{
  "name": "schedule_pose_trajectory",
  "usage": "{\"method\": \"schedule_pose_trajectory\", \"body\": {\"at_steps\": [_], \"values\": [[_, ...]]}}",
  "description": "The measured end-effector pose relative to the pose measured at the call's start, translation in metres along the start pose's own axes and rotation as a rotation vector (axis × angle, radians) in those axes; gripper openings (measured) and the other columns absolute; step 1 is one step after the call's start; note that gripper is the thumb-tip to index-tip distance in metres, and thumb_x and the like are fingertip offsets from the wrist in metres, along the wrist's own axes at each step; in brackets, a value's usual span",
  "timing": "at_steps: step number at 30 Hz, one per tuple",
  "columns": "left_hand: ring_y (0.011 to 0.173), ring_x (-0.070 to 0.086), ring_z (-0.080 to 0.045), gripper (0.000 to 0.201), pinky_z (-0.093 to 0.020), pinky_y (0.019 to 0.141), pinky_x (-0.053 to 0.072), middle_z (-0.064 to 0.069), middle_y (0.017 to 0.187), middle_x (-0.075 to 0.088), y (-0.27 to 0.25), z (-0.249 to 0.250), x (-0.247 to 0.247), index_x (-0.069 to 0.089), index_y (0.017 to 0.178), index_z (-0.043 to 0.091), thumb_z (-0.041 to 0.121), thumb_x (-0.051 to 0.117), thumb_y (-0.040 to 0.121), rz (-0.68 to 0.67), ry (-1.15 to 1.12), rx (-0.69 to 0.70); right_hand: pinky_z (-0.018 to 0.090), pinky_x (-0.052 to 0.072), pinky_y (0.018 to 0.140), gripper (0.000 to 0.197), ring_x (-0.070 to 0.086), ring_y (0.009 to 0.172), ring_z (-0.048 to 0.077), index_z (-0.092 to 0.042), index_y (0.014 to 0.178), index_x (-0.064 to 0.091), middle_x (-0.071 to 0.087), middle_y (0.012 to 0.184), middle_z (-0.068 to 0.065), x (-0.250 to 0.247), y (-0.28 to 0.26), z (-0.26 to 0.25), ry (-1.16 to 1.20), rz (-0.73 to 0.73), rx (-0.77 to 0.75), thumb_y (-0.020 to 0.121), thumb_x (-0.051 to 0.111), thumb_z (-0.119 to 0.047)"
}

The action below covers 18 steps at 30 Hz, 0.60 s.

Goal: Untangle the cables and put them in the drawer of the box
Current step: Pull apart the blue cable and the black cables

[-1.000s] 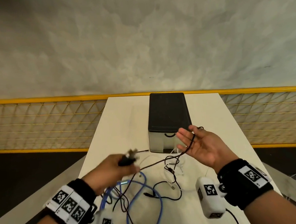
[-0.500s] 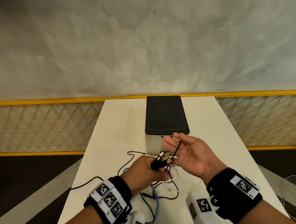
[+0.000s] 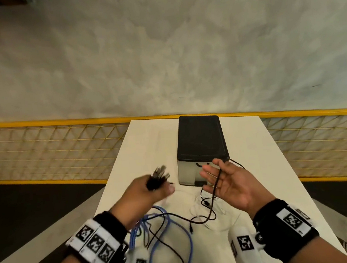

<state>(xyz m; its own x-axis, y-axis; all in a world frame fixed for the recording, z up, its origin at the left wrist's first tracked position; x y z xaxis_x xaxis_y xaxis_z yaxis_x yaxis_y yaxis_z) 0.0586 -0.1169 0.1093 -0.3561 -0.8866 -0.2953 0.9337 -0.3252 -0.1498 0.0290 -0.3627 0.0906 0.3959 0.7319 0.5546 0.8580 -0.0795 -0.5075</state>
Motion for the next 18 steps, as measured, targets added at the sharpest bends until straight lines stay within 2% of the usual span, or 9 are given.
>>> {"method": "schedule_pose_trajectory", "body": {"at_steps": [2, 5, 6, 9, 11, 12, 14, 16, 18], "values": [[0.074, 0.066, -0.003, 0.014, -0.019, 0.073, 0.05, 0.001, 0.081, 0.077, 0.013, 0.022, 0.017, 0.074, 0.088, 0.012, 0.021, 0.08, 0.08, 0.116, -0.056, 0.1, 0.045, 0.05, 0.077, 0.014, 0.068, 0.092, 0.026, -0.02, 0.101, 0.061, 0.074, 0.1, 0.009, 0.006, -0.002, 0.006, -0.031, -0.019, -0.003, 0.099, 0.049, -0.026], [0.077, 0.069, -0.001, 0.014, -0.016, 0.075, 0.053, 0.008, 0.079, 0.076, 0.02, 0.033, 0.055, 0.073, 0.082, 0.025, 0.015, 0.081, 0.077, -0.069, -0.037, 0.177, 0.041, 0.052, 0.071, 0.017, 0.067, 0.089, 0.026, -0.017, 0.106, 0.062, 0.072, 0.101, 0.01, 0.018, -0.008, 0.015, -0.017, -0.091, 0.004, 0.097, 0.05, -0.024], [0.077, 0.069, -0.003, 0.016, -0.02, 0.076, 0.055, 0.008, 0.08, 0.076, 0.022, 0.03, 0.067, 0.073, 0.081, 0.025, 0.013, 0.081, 0.076, -0.106, -0.019, 0.171, 0.041, 0.054, 0.071, 0.018, 0.068, 0.088, 0.027, -0.015, 0.107, 0.063, 0.071, 0.102, 0.013, 0.023, -0.011, 0.016, -0.01, -0.118, 0.01, 0.097, 0.049, -0.021], [0.071, 0.066, -0.009, 0.01, -0.03, 0.073, 0.055, 0.005, 0.074, 0.073, 0.023, 0.014, 0.082, 0.072, 0.075, 0.019, 0.011, 0.077, 0.07, -0.076, -0.091, 0.131, 0.037, 0.054, 0.066, 0.017, 0.067, 0.077, 0.025, -0.015, 0.098, 0.064, 0.07, 0.095, 0.014, 0.032, -0.019, 0.02, -0.05, -0.155, 0.059, 0.094, 0.048, -0.013], [0.065, 0.059, -0.009, 0.017, -0.025, 0.069, 0.05, 0.006, 0.066, 0.065, 0.023, 0.004, 0.078, 0.067, 0.065, 0.019, 0.007, 0.077, 0.07, -0.145, -0.133, 0.09, 0.04, 0.047, 0.075, 0.013, 0.065, 0.078, 0.025, -0.014, 0.091, 0.067, 0.072, 0.096, 0.013, 0.027, -0.018, 0.011, -0.05, -0.115, 0.066, 0.088, 0.056, -0.018], [0.062, 0.054, -0.007, 0.023, -0.021, 0.066, 0.047, 0.007, 0.063, 0.059, 0.021, -0.001, 0.073, 0.062, 0.062, 0.02, 0.005, 0.078, 0.07, -0.204, -0.089, 0.065, 0.043, 0.045, 0.08, 0.014, 0.068, 0.083, 0.025, -0.012, 0.087, 0.07, 0.075, 0.097, 0.011, 0.021, -0.015, 0.003, -0.006, -0.071, 0.049, 0.085, 0.057, -0.019], [0.056, 0.046, -0.002, 0.027, -0.02, 0.06, 0.039, 0.011, 0.057, 0.052, 0.013, -0.015, 0.056, 0.058, 0.059, 0.021, 0.011, 0.08, 0.071, -0.297, 0.121, -0.003, 0.047, 0.045, 0.087, 0.018, 0.075, 0.085, 0.024, -0.015, 0.087, 0.067, 0.078, 0.095, 0.009, 0.006, -0.007, -0.018, 0.112, 0.037, -0.008, 0.093, 0.051, -0.018], [0.057, 0.046, -0.004, 0.021, -0.024, 0.062, 0.037, 0.008, 0.06, 0.053, 0.007, -0.03, 0.033, 0.061, 0.061, 0.021, 0.023, 0.082, 0.066, -0.354, 0.286, -0.072, 0.048, 0.047, 0.086, 0.018, 0.077, 0.079, 0.02, -0.019, 0.094, 0.06, 0.078, 0.09, 0.006, -0.004, -0.003, -0.034, 0.187, 0.101, -0.045, 0.1, 0.044, -0.02], [0.063, 0.054, -0.006, 0.023, -0.026, 0.068, 0.042, 0.007, 0.067, 0.062, 0.003, -0.037, 0.013, 0.065, 0.067, 0.019, 0.032, 0.083, 0.061, -0.373, 0.321, -0.119, 0.045, 0.05, 0.08, 0.015, 0.076, 0.073, 0.018, -0.02, 0.095, 0.059, 0.077, 0.079, 0.002, -0.008, -0.001, -0.036, 0.13, 0.103, -0.06, 0.101, 0.045, -0.021]]}}
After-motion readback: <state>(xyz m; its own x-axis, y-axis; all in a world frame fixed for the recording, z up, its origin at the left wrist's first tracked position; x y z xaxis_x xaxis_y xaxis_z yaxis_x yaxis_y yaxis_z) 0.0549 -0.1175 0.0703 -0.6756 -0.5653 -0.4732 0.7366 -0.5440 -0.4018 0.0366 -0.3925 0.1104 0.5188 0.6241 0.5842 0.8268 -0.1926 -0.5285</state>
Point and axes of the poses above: each hand's wrist, its own y-axis towards the middle knuckle, its own x-axis out of the palm, z = x × y, the point moved 1 cm from there along y, towards the middle knuckle
